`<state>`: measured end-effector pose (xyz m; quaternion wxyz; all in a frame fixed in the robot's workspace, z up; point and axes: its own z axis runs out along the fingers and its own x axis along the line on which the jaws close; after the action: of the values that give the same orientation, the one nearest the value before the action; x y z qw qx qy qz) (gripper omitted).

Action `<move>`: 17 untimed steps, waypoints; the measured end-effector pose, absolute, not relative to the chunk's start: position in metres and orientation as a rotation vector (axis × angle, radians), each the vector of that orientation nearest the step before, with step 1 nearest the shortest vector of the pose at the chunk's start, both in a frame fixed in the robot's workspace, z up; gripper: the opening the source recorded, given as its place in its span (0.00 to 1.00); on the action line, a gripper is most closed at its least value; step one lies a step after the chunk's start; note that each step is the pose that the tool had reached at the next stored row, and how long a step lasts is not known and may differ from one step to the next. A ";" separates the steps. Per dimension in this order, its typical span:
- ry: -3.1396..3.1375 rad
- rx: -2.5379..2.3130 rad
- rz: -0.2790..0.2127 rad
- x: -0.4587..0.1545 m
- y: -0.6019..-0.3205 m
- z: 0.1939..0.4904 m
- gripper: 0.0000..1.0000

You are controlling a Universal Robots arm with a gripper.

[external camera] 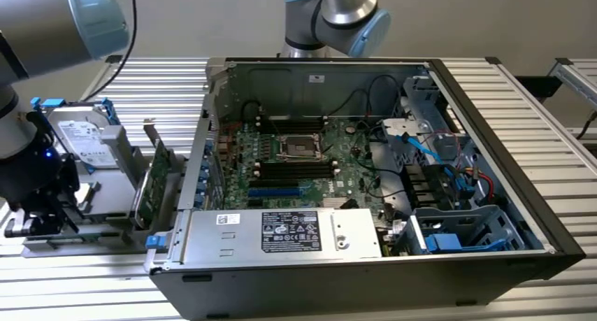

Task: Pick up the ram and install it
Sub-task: 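Pick up the ram and move it above insertion slot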

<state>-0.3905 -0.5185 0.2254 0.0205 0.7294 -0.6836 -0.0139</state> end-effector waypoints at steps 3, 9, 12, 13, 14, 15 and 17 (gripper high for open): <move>-2.112 2.270 -0.043 -0.390 -0.519 0.220 0.30; -2.095 2.285 -0.042 -0.388 -0.520 0.209 0.30; -2.089 2.291 -0.042 -0.388 -0.520 0.204 0.30; -2.087 2.292 -0.042 -0.388 -0.520 0.202 0.30; -2.085 2.293 -0.042 -0.388 -0.520 0.200 0.30; -2.084 2.294 -0.042 -0.388 -0.520 0.198 0.30; -2.083 2.296 -0.042 -0.388 -0.520 0.195 0.30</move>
<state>-0.3882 -0.5200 0.1948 0.0207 0.7403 -0.6718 -0.0135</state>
